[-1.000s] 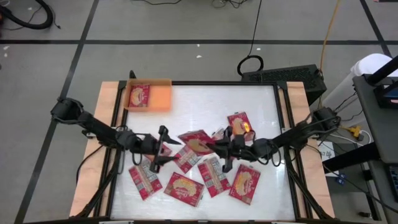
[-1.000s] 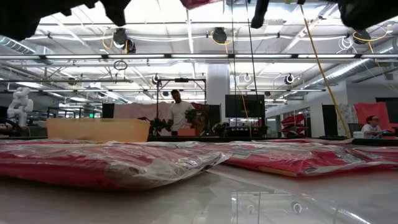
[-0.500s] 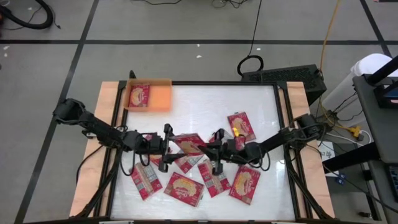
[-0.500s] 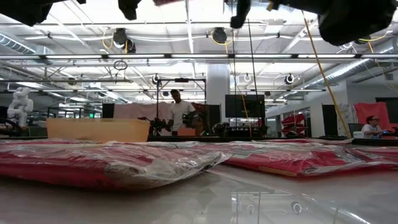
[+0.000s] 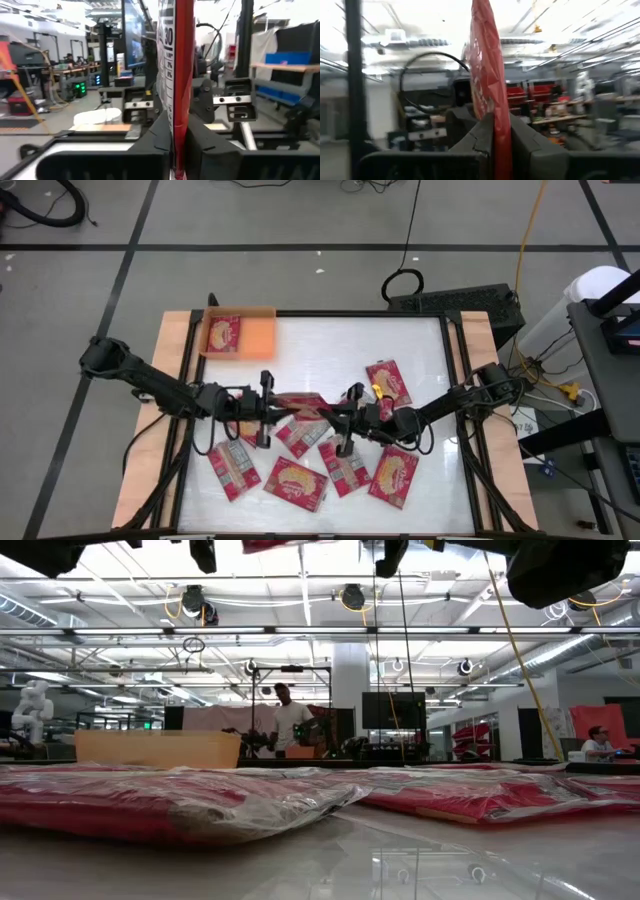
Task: Sort popcorn bags into baskets
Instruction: Put the red popcorn bag into the orange bin
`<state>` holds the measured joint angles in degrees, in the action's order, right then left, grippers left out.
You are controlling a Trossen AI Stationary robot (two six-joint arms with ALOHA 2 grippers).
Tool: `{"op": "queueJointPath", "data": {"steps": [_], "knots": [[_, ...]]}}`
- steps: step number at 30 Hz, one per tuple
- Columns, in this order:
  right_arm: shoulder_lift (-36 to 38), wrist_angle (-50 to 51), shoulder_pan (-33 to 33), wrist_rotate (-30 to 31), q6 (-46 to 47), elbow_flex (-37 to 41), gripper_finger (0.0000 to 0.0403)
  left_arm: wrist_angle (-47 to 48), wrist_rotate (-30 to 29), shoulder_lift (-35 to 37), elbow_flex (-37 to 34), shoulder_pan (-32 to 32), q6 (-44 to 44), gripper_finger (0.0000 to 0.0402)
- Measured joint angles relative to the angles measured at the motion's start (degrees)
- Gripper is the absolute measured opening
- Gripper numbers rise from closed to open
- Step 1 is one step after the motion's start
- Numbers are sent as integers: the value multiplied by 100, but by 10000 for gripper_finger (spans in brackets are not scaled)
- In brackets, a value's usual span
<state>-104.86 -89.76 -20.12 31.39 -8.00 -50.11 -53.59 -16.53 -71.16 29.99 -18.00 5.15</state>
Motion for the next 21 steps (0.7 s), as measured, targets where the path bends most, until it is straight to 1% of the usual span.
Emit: {"op": "queueJointPath", "data": {"steps": [2, 4, 8, 10, 12, 15, 17, 19, 21], "knots": [[17, 7, 9, 234, -278, 0, 48, 521, 52, 419, -2, 195, -181, 21], [53, 148, 20, 639, -487, 1, 71, 1146, 63, 877, -2, 430, -441, 25], [178, 727, 22, 1652, -1010, 2, 124, 2454, 111, 1829, 0, 951, -561, 15], [216, 1078, 20, 2064, -1248, 2, 147, 3233, 136, 2311, 85, 1346, -589, 15], [216, 1395, 43, 2298, -1451, 10, 166, 4175, 106, 2680, 290, 1848, -717, 15], [216, 1950, 111, 2398, -1502, 76, 183, 5584, 84, 2936, 757, 2718, -893, 19], [216, 2258, 179, 2378, -1281, 171, 188, 6432, 92, 2971, 1062, 3318, -921, 18], [212, 2397, 259, 2170, -1081, 311, 189, 6965, 156, 2953, 1278, 3931, -946, 15], [212, 2460, 337, 1800, -843, 461, 187, 7279, 396, 2925, 1374, 4518, -971, 15]]}}
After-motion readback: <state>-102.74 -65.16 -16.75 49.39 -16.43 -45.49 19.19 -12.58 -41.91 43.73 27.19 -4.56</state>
